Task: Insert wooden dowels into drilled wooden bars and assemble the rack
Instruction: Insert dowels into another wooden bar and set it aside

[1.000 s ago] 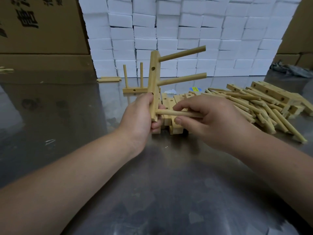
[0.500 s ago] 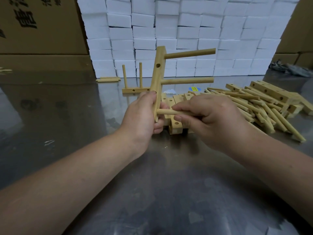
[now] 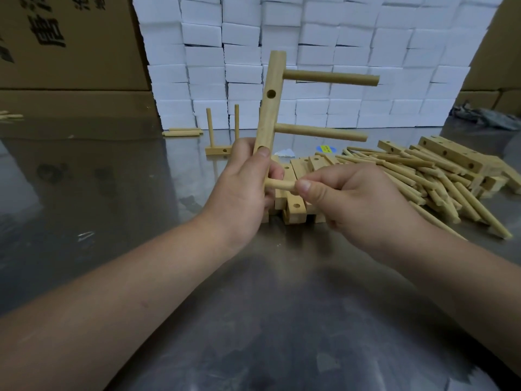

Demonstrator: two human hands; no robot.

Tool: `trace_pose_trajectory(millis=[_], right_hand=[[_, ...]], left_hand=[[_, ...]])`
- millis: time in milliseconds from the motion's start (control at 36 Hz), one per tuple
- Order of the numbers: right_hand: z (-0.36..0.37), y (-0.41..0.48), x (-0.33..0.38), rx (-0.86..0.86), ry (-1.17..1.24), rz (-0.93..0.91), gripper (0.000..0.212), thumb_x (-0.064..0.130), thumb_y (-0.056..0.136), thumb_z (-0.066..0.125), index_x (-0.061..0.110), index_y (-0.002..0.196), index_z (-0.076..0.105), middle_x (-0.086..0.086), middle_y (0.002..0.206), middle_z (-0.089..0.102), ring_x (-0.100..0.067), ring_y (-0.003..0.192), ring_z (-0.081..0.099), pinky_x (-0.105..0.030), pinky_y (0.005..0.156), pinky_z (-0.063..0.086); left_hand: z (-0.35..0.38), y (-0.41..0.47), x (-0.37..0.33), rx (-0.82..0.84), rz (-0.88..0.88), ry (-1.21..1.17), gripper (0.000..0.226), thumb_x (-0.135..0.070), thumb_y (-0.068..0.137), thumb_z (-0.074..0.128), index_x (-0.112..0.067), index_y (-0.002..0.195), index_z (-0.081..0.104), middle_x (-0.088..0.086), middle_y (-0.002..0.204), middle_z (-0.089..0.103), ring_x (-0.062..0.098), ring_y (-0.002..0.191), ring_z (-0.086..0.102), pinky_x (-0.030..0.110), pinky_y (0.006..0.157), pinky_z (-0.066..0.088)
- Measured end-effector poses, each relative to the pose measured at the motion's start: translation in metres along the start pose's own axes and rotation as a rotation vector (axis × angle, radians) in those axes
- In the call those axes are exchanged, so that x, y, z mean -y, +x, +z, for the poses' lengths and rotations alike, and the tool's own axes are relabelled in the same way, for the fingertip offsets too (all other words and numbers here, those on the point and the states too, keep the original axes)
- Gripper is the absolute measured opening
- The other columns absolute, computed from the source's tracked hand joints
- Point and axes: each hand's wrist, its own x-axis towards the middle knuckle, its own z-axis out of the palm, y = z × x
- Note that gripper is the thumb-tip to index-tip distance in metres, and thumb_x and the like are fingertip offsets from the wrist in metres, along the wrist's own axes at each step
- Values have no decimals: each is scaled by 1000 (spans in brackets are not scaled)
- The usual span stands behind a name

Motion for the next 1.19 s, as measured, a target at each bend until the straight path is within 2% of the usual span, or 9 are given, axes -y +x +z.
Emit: trace_pose_trajectory(millis=[222,361,500,611,722,861,944,1056,1194], right_hand=[[1,1,3,2,-35,-7,23,30,85,60,38,63,65,17,48,53,2,46,46,-11,47,36],[-4,-1,7,-15,17,-40,21,49,83,45,38,81,64,9,50,53,-1,48,46,-20,49,40],[-12,2,1,-140,22,-25,24,42,84,41,34,90,62,7,56,59,-2,50,50,-18,49,43],[-18,11,-15,-310,-37,40,21,21,89,47,32,102,61,19,58,59,4,51,52,-11,42,42],[-27,20,-22,-408,-40,92,32,20,88,49,29,119,53,19,63,56,6,55,52,-12,45,44],[-31,21,-22,-349,-59,89,49,35,90,47,36,137,33,17,98,54,6,74,57,-14,54,47],[-29,18,-20,-254,-32,79,50,40,87,50,39,135,37,21,107,56,-2,93,56,-21,69,44],[-26,16,-20,-139,-34,10,19,40,81,53,47,98,56,28,81,63,10,74,55,-10,64,42],[-28,18,-27,-115,-36,-2,28,30,84,62,40,109,54,23,70,61,6,68,56,-19,69,44]], left_hand=[[-3,1,-3,-6,33,16,20,-20,101,29,-20,89,45,-4,67,50,1,45,38,14,43,33],[-9,7,7,-140,-12,34,25,-27,100,35,-18,91,56,-4,75,53,9,59,43,15,46,38],[-25,24,12,-250,-186,-251,28,-26,100,39,-8,108,60,-2,61,45,9,40,35,18,40,33],[-30,24,13,-77,-347,-443,25,-28,97,43,-14,82,59,-1,59,50,7,36,32,17,37,32],[-33,22,13,147,-478,-455,16,-26,85,50,-12,89,57,-1,58,50,6,34,31,17,36,28],[-39,24,10,327,-568,-461,17,-26,75,46,-15,82,56,-2,50,46,6,32,25,20,41,16],[-43,25,9,401,-619,-413,22,-24,73,42,-11,85,54,-2,48,45,6,30,26,17,38,19],[-46,26,9,441,-706,-431,34,-24,75,38,-5,99,54,-2,47,44,5,29,28,14,35,22],[-47,28,8,393,-760,-503,38,-33,75,40,-7,102,52,-2,46,44,6,29,28,14,37,19]])
